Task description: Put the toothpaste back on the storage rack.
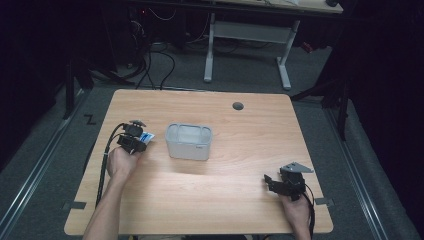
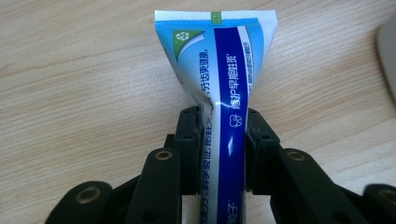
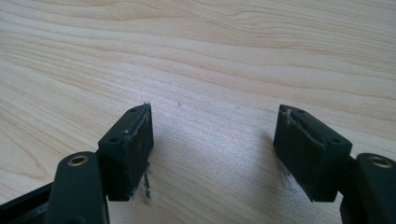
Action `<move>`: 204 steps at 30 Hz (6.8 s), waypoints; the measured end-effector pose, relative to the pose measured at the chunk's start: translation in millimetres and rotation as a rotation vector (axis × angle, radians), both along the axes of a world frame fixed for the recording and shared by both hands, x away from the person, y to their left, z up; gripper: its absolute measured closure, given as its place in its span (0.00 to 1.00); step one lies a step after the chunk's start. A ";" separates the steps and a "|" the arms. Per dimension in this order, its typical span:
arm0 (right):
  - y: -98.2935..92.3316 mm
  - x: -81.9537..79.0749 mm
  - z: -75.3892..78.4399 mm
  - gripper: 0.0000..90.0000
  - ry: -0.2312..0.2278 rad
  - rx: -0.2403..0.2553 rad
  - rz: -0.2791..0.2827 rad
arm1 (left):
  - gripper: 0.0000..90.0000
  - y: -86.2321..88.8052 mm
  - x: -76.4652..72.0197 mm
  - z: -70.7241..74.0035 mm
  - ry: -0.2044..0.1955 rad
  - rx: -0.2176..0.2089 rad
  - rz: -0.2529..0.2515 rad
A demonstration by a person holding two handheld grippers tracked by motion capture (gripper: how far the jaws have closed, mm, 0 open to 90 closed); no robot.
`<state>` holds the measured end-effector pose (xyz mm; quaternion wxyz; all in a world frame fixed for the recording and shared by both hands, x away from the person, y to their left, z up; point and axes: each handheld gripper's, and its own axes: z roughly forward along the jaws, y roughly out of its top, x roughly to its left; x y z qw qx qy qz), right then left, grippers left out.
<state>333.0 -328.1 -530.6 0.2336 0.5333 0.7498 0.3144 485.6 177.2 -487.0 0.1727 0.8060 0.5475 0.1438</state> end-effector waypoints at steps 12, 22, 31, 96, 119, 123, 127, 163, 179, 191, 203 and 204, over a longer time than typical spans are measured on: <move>0.0 0.0 0.0 0.32 0.000 0.000 0.000 | 0.80 7.5 -16.0 26.9 -0.055 -0.087 -0.026; 0.0 0.0 0.0 0.32 0.000 0.000 0.000 | 0.81 7.7 -25.0 38.9 -0.094 -0.148 -0.043; 0.0 0.0 0.0 0.32 0.000 0.000 0.000 | 0.82 5.5 -37.1 55.3 -0.146 -0.167 -0.078; -0.1 0.0 0.0 0.32 0.000 -0.001 0.002 | 0.83 -20.6 -78.0 154.0 -0.520 -0.489 -0.248; 0.0 -0.1 0.0 0.32 0.000 -0.001 0.002 | 0.83 -56.8 -44.1 158.4 -0.590 -0.492 -0.238; 0.0 -0.1 0.0 0.32 0.000 -0.001 0.004 | 0.83 -64.5 -39.3 157.5 -0.580 -0.494 -0.247; 0.0 0.0 0.0 0.32 0.000 -0.001 0.003 | 0.83 -72.7 -34.3 156.4 -0.568 -0.488 -0.259; -0.1 -0.1 0.0 0.32 0.000 0.001 0.004 | 0.82 -107.7 -14.2 124.2 -0.488 -0.466 -0.286; -0.1 -0.1 0.0 0.32 0.001 0.001 0.003 | 0.82 -110.4 -12.7 108.6 -0.454 -0.443 -0.282; -0.1 -0.1 0.0 0.32 0.001 0.002 0.003 | 0.82 -111.6 -10.9 94.0 -0.418 -0.412 -0.282; -0.1 0.0 0.0 0.32 0.000 0.001 0.004 | 0.81 -110.0 -8.6 86.1 -0.396 -0.393 -0.273; -0.1 0.0 0.0 0.32 0.000 0.001 0.004 | 0.81 -109.8 -8.5 85.7 -0.395 -0.392 -0.273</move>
